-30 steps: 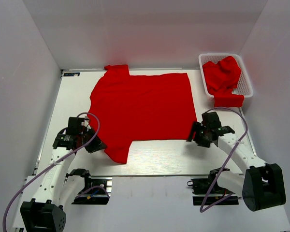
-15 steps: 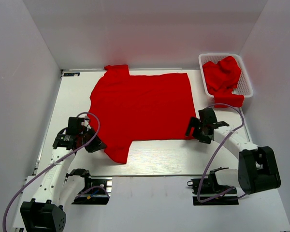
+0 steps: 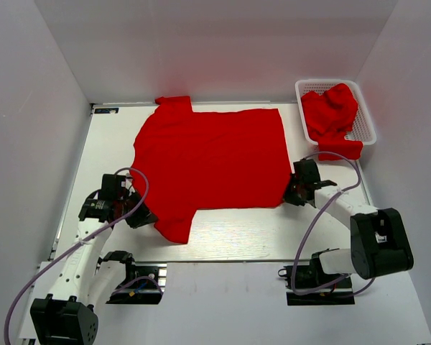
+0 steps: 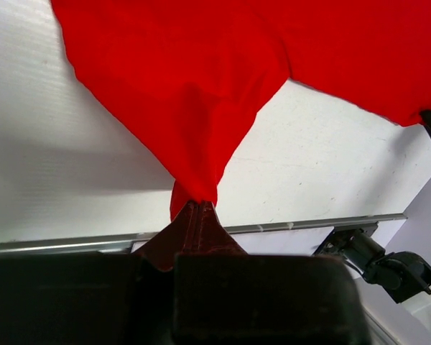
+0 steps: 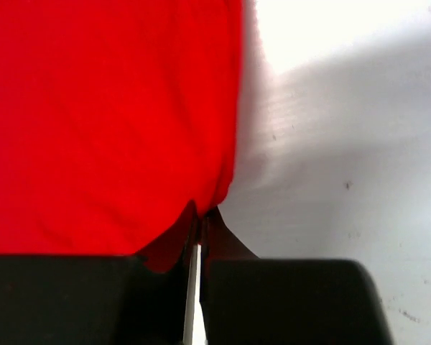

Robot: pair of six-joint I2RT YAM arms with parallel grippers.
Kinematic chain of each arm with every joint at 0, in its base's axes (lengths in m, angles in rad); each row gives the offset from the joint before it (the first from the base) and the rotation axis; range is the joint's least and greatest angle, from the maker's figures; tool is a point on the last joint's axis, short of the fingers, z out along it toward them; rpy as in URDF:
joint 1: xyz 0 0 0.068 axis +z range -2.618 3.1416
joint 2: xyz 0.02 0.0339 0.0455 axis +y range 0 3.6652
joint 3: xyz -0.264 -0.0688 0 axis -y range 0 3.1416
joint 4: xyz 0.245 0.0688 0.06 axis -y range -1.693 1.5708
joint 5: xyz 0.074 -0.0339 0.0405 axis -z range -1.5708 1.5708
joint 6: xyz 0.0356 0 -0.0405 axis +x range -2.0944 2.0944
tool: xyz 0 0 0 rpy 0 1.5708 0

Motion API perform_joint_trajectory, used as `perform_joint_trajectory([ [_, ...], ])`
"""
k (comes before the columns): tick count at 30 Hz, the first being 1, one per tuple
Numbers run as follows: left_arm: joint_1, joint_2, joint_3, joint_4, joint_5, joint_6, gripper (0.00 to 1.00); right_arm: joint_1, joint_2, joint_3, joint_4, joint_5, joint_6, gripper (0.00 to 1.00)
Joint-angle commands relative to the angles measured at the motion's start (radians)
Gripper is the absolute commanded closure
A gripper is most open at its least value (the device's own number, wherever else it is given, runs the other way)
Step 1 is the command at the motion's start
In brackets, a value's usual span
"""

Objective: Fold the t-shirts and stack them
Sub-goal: Grap the side of the flattened tshirt closest away from the robot with both arms

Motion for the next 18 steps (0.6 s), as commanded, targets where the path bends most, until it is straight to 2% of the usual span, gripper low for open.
perform_joint_trajectory([
  [1, -0.006, -0.014, 0.001, -0.042, -0.012, 0.009, 1.0, -0.001, -0.065, -0.026, -0.039, 0.005, 0.006, 1.0],
  [12, -0.006, -0.034, 0.001, -0.2, 0.011, 0.036, 1.0, -0.003, -0.216, -0.066, -0.281, -0.004, -0.024, 1.0],
  [15, -0.006, -0.034, 0.001, -0.188, 0.036, 0.047, 1.0, -0.004, -0.223, -0.069, -0.275, -0.006, -0.035, 1.0],
  [18, -0.006, -0.005, 0.012, -0.109, 0.06, 0.056, 1.0, -0.001, -0.205, -0.06, -0.22, -0.019, -0.044, 1.0],
])
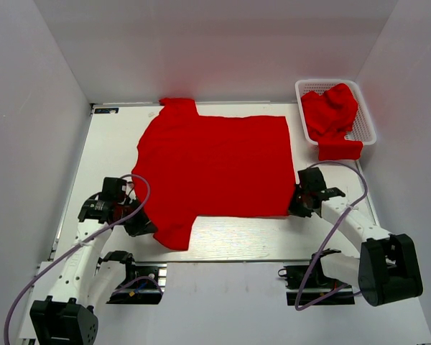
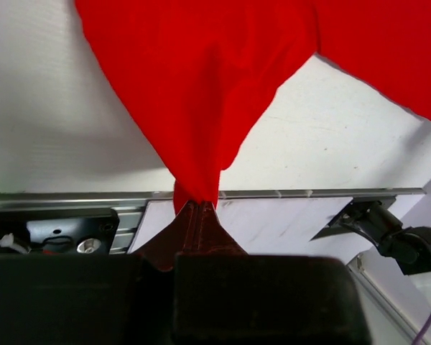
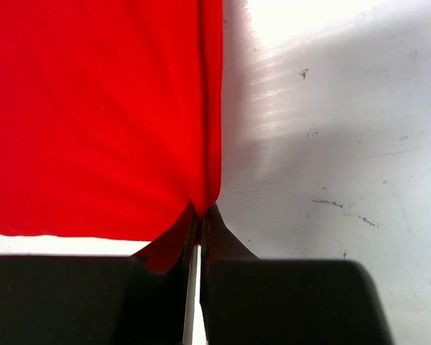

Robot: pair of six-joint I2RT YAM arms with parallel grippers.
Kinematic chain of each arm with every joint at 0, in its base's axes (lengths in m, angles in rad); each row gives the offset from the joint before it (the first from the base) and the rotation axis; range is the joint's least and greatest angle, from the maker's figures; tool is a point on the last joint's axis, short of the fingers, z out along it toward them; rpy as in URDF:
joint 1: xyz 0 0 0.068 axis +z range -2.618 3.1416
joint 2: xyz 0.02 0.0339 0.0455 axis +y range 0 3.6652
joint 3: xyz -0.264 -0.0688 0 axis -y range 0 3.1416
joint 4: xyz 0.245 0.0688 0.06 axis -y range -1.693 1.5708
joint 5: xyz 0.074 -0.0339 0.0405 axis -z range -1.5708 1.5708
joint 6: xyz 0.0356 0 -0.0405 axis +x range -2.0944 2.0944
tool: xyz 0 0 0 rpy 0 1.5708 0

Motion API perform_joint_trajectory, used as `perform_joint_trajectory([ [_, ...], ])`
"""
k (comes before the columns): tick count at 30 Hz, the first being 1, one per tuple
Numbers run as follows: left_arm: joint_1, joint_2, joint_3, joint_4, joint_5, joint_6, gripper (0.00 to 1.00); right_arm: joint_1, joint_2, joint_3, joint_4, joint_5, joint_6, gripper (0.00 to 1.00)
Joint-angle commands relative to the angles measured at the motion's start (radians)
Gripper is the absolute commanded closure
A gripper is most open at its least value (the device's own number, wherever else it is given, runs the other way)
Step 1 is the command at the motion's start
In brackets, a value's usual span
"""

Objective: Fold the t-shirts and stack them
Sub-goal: Grap the side of the flattened tshirt closest away from the robot with both arms, then fold the flattened tshirt in 1/3 of the way

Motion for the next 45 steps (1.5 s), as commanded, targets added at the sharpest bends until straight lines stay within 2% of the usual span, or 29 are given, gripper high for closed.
perform_joint_trajectory([
  [1, -0.006, 0.021, 0.012, 0.08, 0.052, 0.024, 1.0, -0.001, 0.006, 0.009, 0.025, -0.02, -0.023, 1.0],
  [8, -0.006, 0.132, 0.072, 0.376, 0.027, 0.046, 1.0, -0.001, 0.11, 0.119, 0.107, -0.019, -0.06, 1.0],
  [12, -0.006, 0.182, 0.093, 0.612, -0.004, -0.017, 1.0, -0.004, 0.143, 0.188, 0.161, 0.02, -0.063, 1.0],
  [15, 0.005, 0.237, 0.128, 0.704, -0.041, -0.036, 1.0, -0.004, 0.19, 0.269, 0.163, 0.037, -0.06, 1.0],
  [22, 0.014, 0.475, 0.314, 0.737, -0.112, -0.005, 1.0, -0.007, 0.276, 0.365, 0.161, 0.162, -0.06, 1.0],
  [29, 0.014, 0.621, 0.469, 0.758, -0.177, 0.03, 1.0, -0.024, 0.305, 0.447, 0.184, 0.234, -0.087, 1.0],
  [41, 0.014, 0.781, 0.581, 0.902, -0.197, 0.145, 1.0, -0.044, 0.463, 0.607, 0.192, 0.195, -0.155, 1.0],
  [45, 0.014, 0.84, 0.624, 0.981, -0.141, 0.202, 1.0, -0.047, 0.5, 0.644, 0.203, 0.161, -0.173, 1.0],
])
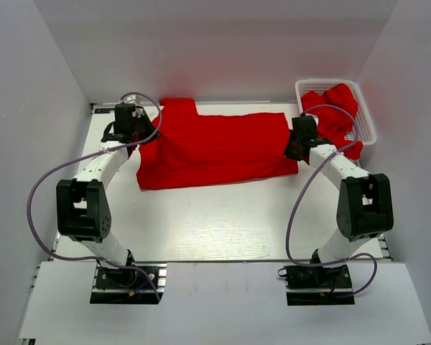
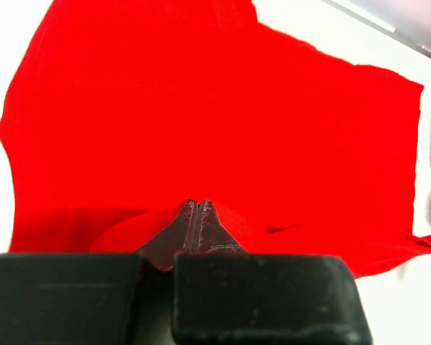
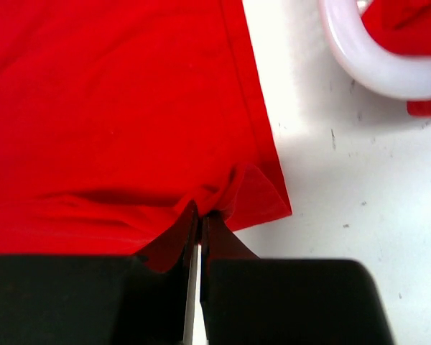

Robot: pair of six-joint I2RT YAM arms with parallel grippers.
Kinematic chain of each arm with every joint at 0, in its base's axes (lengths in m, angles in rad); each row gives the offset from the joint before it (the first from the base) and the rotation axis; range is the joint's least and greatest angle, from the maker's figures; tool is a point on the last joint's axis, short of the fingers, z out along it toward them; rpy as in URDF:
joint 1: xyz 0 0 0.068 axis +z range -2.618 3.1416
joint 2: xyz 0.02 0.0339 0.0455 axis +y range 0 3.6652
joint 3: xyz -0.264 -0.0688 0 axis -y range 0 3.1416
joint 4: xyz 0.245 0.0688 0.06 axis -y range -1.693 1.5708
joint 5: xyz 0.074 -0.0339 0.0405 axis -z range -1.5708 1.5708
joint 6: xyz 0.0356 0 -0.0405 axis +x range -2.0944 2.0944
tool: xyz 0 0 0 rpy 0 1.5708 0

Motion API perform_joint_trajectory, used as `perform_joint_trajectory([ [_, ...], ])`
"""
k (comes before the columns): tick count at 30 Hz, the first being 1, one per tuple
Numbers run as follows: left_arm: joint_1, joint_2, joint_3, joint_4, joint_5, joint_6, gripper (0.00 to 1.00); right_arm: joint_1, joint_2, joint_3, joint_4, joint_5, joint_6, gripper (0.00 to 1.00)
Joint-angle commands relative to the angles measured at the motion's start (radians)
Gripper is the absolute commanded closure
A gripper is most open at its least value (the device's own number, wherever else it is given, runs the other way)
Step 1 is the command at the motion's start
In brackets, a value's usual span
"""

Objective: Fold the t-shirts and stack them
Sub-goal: Fold the flattened tshirt in 1/3 of the way

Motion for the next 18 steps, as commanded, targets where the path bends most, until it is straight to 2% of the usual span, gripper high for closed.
perform_joint_trajectory([
  [1, 0.005, 0.038, 0.092, 0.097, 0.033, 0.064, 1.0, -0.009, 0.018, 0.072, 0.04, -0.018, -0.045, 1.0],
  [8, 0.005, 0.161, 0.194, 0.074, 0.042, 0.09, 1.0, -0.017, 0.067, 0.119, 0.043, -0.014, -0.048, 1.0],
  [15, 0.014, 0.272, 0.283, 0.074, -0.013, 0.09, 1.0, -0.034, 0.157, 0.191, 0.018, -0.015, -0.051, 1.0],
  [18, 0.014, 0.327, 0.325, 0.111, -0.023, 0.09, 1.0, -0.044, 0.245, 0.293, 0.008, -0.049, -0.073, 0.93],
])
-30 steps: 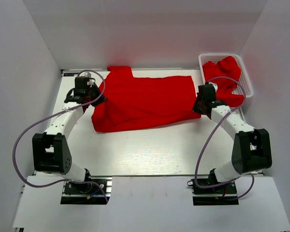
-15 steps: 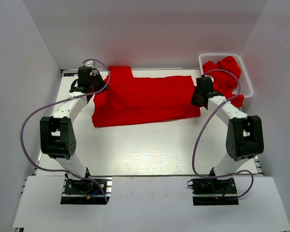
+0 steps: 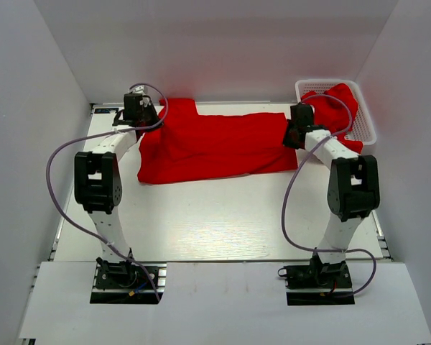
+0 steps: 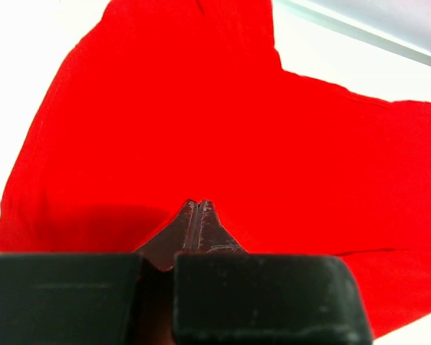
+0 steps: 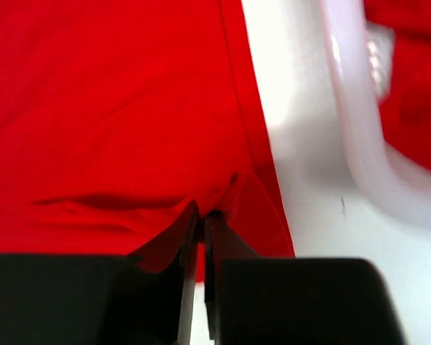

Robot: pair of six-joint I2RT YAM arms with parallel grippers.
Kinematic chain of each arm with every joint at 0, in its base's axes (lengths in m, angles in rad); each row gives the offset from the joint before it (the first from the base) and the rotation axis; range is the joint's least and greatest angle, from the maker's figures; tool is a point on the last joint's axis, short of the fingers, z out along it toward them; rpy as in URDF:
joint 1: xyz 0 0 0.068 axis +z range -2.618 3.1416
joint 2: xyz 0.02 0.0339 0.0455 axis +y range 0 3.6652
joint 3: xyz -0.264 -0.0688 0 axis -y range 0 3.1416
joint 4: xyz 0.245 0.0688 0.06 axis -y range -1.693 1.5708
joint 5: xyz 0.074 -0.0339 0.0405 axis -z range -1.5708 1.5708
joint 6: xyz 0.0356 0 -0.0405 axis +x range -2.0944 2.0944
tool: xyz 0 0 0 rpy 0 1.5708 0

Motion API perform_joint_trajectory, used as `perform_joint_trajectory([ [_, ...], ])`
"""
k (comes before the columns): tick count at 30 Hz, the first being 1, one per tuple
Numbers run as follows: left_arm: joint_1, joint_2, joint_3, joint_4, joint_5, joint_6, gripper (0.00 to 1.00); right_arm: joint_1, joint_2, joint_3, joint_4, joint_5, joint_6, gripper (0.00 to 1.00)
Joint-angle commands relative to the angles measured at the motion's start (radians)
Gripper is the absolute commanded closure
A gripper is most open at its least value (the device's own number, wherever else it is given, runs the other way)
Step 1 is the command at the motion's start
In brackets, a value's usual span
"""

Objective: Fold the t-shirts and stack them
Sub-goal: Fold the flattened tshirt in 1/3 of the way

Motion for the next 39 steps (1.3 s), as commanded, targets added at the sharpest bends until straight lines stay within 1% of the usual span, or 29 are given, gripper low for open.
perform_joint_trajectory([
  [1, 0.007, 0.033, 0.091, 0.042, -0.025, 0.013, 1.0, -0.016, 0.083, 0.141, -0.021, -0.029, -0.027, 0.89],
  [2, 0.007, 0.053, 0.116, 0.022, -0.025, 0.013, 1.0, -0.019, 0.101, 0.165, -0.041, -0.045, -0.029, 0.8],
  [3, 0.007, 0.099, 0.172, 0.009, -0.015, 0.013, 0.84, -0.022, 0.118, 0.24, -0.085, -0.047, -0.026, 0.67],
  [4, 0.007, 0.124, 0.206, -0.006, -0.006, 0.013, 0.58, -0.021, 0.161, 0.265, -0.104, -0.045, -0.022, 0.4],
  [5, 0.007, 0.144, 0.24, -0.027, 0.003, 0.013, 0.39, -0.022, 0.172, 0.287, -0.116, -0.058, -0.021, 0.29],
  [6, 0.007, 0.165, 0.31, -0.084, 0.003, 0.002, 0.33, -0.021, 0.184, 0.329, -0.147, -0.068, -0.016, 0.16],
  [7, 0.007, 0.19, 0.341, -0.113, 0.003, 0.002, 0.18, -0.022, 0.189, 0.337, -0.153, -0.071, -0.013, 0.1],
  [10, 0.007, 0.178, 0.373, -0.162, -0.031, -0.007, 0.0, -0.021, 0.163, 0.325, -0.144, -0.097, -0.029, 0.1],
  [11, 0.007, 0.144, 0.373, -0.175, -0.052, -0.007, 0.0, -0.019, 0.134, 0.318, -0.135, -0.101, -0.032, 0.1],
  [13, 0.007, 0.097, 0.311, -0.175, -0.071, -0.007, 0.0, -0.021, 0.112, 0.269, -0.116, -0.145, -0.047, 0.1],
  [14, 0.007, 0.069, 0.253, -0.175, -0.071, -0.007, 0.0, -0.022, 0.083, 0.255, -0.11, -0.16, -0.052, 0.1],
  [16, 0.007, -0.017, 0.184, -0.16, -0.057, -0.007, 0.0, -0.015, 0.067, 0.19, -0.103, -0.208, -0.062, 0.1],
  [17, 0.007, -0.046, 0.1, -0.15, -0.057, -0.007, 0.0, -0.015, 0.042, 0.175, -0.101, -0.208, -0.062, 0.1],
  [18, 0.007, -0.075, 0.056, -0.15, -0.048, -0.016, 0.0, -0.015, 0.035, 0.117, -0.095, -0.248, -0.058, 0.1],
  [19, -0.007, -0.126, 0.015, -0.138, -0.048, -0.017, 0.0, -0.016, 0.02, 0.095, -0.078, -0.26, -0.055, 0.1],
  [20, -0.007, -0.149, -0.067, -0.121, -0.048, -0.027, 0.0, -0.015, 0.014, 0.077, -0.06, -0.268, -0.055, 0.1],
  [21, -0.007, -0.169, -0.106, -0.112, -0.048, -0.027, 0.0, -0.019, -0.003, 0.025, -0.04, -0.271, -0.05, 0.1],
  [22, -0.016, -0.184, -0.145, -0.083, 0.003, -0.042, 0.0, -0.021, 0.0, 0.012, -0.029, -0.274, -0.047, 0.1],
  [23, -0.016, -0.209, -0.219, -0.06, 0.026, -0.053, 0.0, -0.022, 0.003, -0.003, -0.023, -0.276, -0.049, 0.1],
  [26, -0.016, -0.209, -0.313, -0.014, 0.078, -0.076, 0.0, -0.024, 0.034, -0.002, -0.004, -0.283, -0.056, 0.1],
  [27, -0.016, -0.194, -0.323, -0.014, 0.093, -0.076, 0.0, -0.021, 0.069, 0.004, -0.006, -0.291, -0.056, 0.1],
  [30, -0.016, -0.157, -0.36, -0.023, 0.132, -0.086, 0.0, -0.024, 0.106, 0.017, -0.001, -0.305, -0.049, 0.1],
  [33, -0.016, -0.123, -0.41, -0.023, 0.132, -0.096, 0.0, -0.03, 0.121, -0.02, 0.022, -0.3, -0.044, 0.1],
  [37, -0.016, -0.135, -0.519, -0.023, 0.118, -0.096, 0.0, -0.051, 0.138, -0.075, 0.025, -0.306, -0.039, 0.1],
  [39, 0.005, -0.144, -0.562, -0.047, 0.092, -0.109, 0.0, -0.065, 0.132, -0.119, 0.031, -0.326, -0.03, 0.1],
])
